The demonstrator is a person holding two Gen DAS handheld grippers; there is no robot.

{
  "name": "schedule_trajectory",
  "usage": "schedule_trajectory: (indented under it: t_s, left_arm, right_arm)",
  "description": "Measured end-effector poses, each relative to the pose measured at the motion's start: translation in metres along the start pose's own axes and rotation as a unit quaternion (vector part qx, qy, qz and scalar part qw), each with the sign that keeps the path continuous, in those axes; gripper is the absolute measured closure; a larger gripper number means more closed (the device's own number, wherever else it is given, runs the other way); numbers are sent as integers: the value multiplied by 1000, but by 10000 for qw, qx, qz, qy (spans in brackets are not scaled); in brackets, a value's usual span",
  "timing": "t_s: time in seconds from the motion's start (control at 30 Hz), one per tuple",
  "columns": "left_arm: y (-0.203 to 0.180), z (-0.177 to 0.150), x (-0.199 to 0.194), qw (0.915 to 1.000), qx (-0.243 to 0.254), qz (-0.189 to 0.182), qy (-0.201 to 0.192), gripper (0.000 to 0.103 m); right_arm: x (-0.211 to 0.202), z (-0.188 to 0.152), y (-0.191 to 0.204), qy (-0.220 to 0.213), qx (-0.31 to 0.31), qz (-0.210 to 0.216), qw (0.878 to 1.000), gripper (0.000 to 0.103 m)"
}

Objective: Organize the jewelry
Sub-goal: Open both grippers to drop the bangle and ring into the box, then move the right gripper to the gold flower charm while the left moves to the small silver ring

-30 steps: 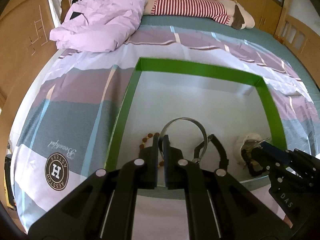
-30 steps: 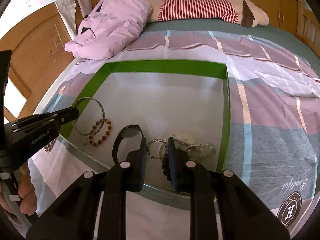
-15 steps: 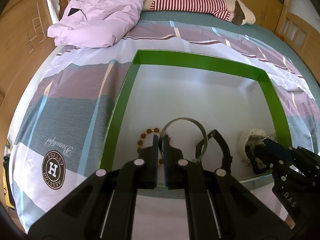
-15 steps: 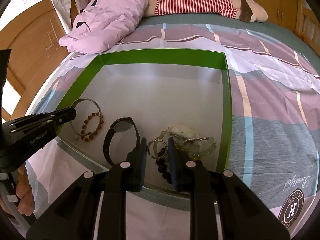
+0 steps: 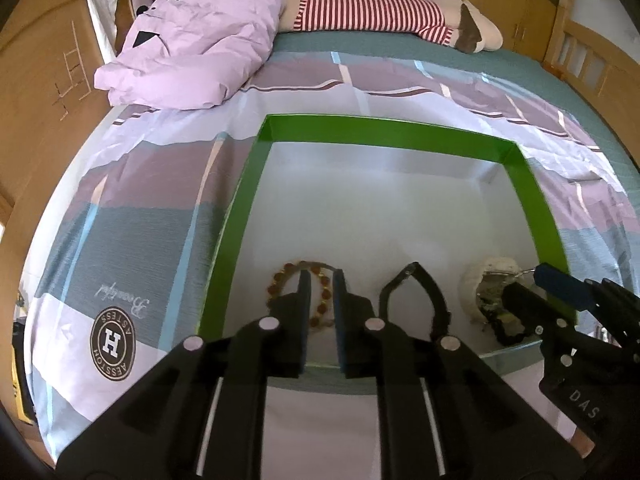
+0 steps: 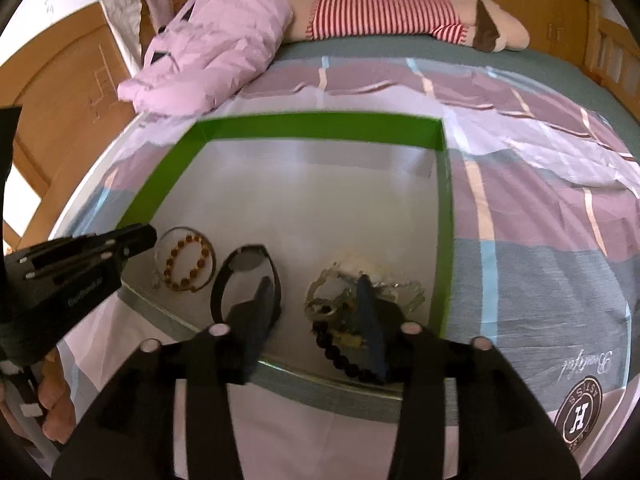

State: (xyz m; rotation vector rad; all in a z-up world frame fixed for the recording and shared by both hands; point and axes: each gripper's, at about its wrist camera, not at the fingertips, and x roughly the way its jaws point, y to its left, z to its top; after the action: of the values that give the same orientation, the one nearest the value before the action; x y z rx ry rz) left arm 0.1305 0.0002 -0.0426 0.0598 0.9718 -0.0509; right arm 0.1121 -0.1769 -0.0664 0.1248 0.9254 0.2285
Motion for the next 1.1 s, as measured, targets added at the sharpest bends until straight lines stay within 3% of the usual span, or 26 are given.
schedule_trajectory:
  t_s: [0.13, 0.3, 0.4, 0.5, 0.57, 0.67, 0.73, 0.87, 1.1]
  left_arm:
    - [0, 1, -16, 9999, 8, -122, 33, 90]
    - [-9, -9, -43, 9993, 239, -235, 160, 77]
    - [-17, -34, -46, 9975, 461, -259, 475, 74]
    - [-20, -69, -33, 9930, 666, -241, 947, 74]
    - [-22, -87, -18, 9887, 742, -249, 1280, 74]
    - [-28, -98, -4, 9844, 844, -276, 1522, 74]
    - [-33, -99, -2, 9830, 864, -372, 1577, 74]
    - [-46, -105, -4, 9804, 1030, -618, 1565, 71]
    - [-67, -115, -2, 9769, 1223, -785, 1570, 68]
  right_arm:
    - [-12, 3, 0, -32, 68, 105, 9999, 58]
    - [-42, 0, 9, 90, -249, 146, 9995, 58]
    - [-52, -28, 13, 736, -778, 19, 9942, 58]
    - [-47, -67, 7, 1239, -887, -125, 9882, 58]
    - [-36, -98, 2, 1743, -812, -46, 9813, 58]
    - [-27, -119, 12, 2109, -964, 191, 9726, 58]
    - [-26, -122, 23, 2091, -1228, 172, 9700, 59]
    - [-23, -121, 25, 2147, -1154, 492, 9686, 84]
    - [-33, -98, -3, 1680, -662, 37, 9836, 84]
